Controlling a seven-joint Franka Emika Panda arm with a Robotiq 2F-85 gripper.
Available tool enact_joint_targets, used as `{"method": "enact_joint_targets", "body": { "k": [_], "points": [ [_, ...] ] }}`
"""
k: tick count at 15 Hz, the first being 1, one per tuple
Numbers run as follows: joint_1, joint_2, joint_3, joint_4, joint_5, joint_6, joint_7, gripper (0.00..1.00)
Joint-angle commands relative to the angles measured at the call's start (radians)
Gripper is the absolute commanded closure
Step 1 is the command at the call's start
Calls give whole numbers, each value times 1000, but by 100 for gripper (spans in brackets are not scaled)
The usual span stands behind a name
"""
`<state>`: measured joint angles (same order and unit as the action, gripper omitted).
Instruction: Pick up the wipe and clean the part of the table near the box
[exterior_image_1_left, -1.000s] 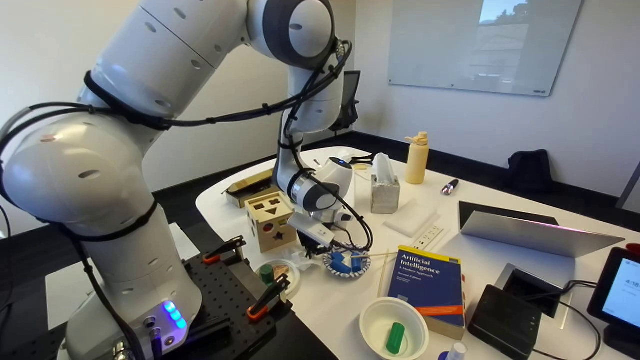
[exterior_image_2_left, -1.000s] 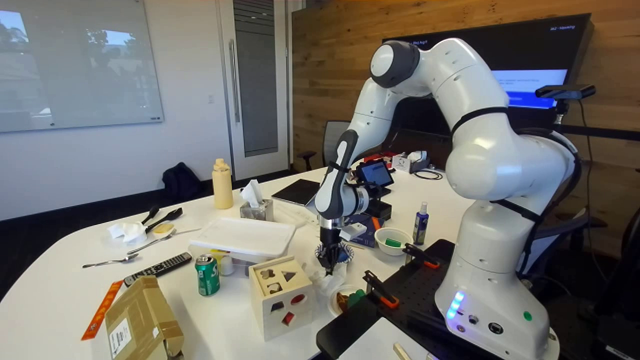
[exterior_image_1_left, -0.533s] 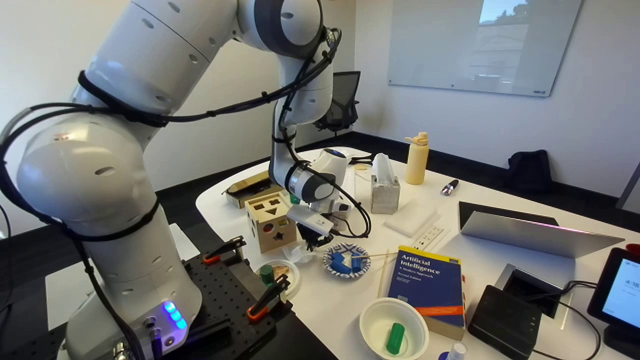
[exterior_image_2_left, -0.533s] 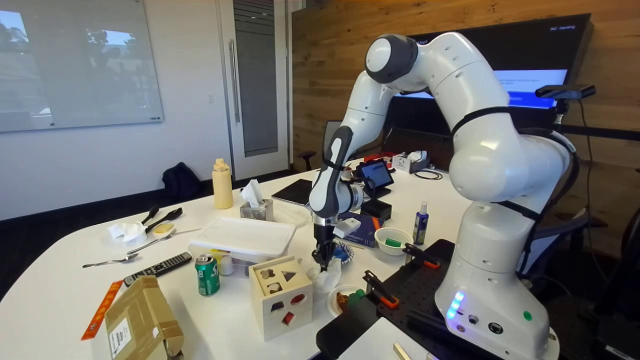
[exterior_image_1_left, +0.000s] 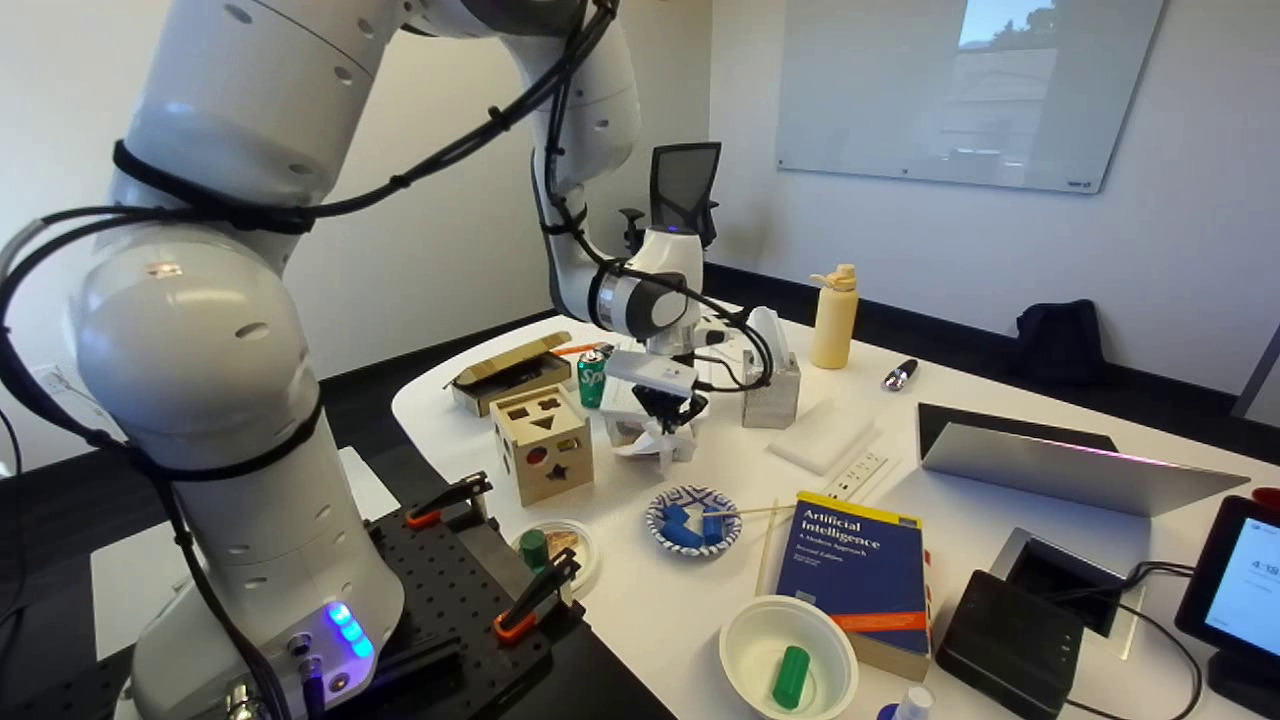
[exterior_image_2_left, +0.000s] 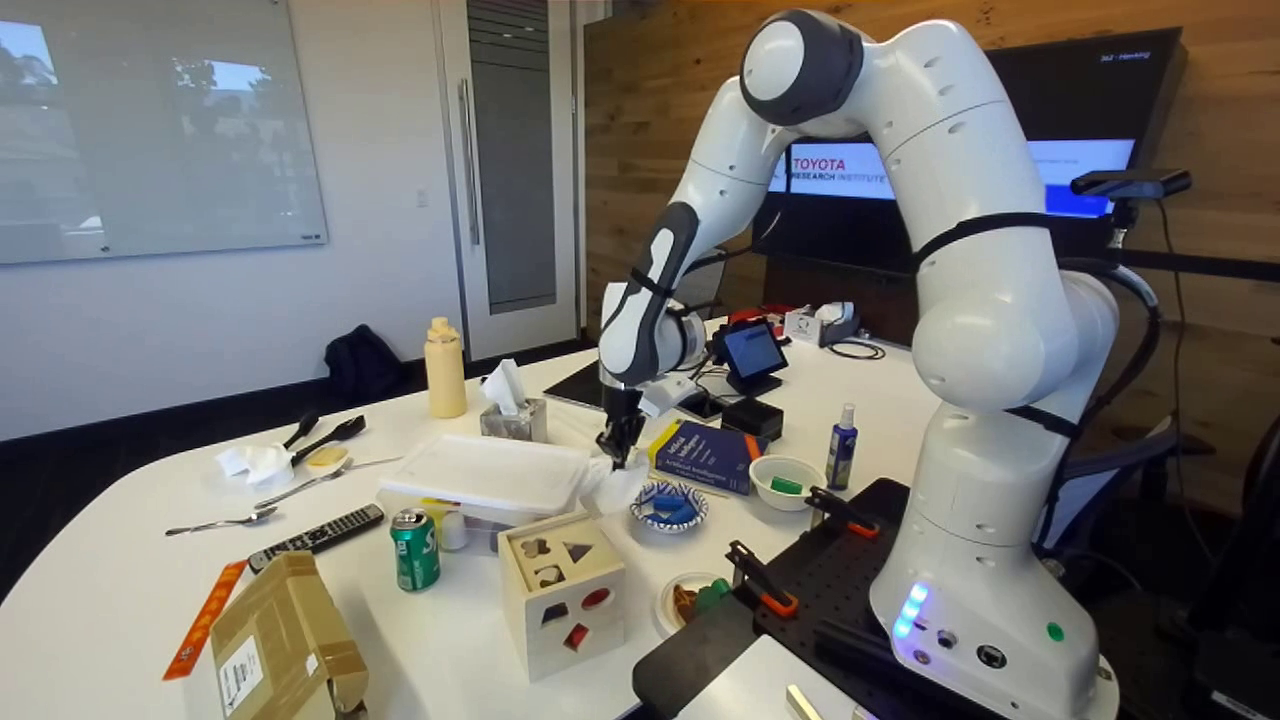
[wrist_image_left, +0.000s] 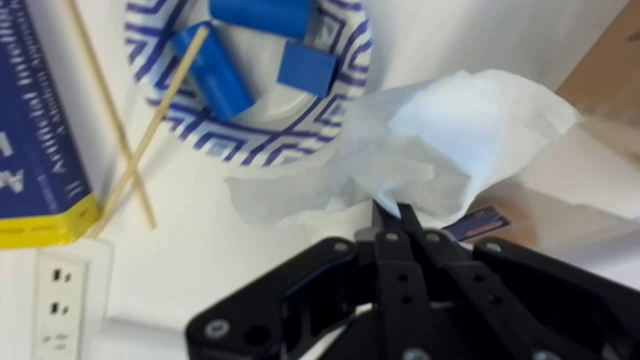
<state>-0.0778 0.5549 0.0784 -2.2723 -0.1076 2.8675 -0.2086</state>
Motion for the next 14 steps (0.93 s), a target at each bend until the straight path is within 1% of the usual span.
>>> {"method": "enact_joint_targets", "body": {
  "k": [1,3,6,8,11,14],
  "points": [
    [70,-10,-128,91,-53,6,59,100],
    [87,37,-187,163,-81,15,75,100],
    [74,141,-209,268,-90,3,71,100],
    [60,213,-199,327,-81,-2,58,100],
    [58,309,-195,407,-80,4,51,100],
    [43,385,-181,483,-71,13,44,100]
  ]
}}
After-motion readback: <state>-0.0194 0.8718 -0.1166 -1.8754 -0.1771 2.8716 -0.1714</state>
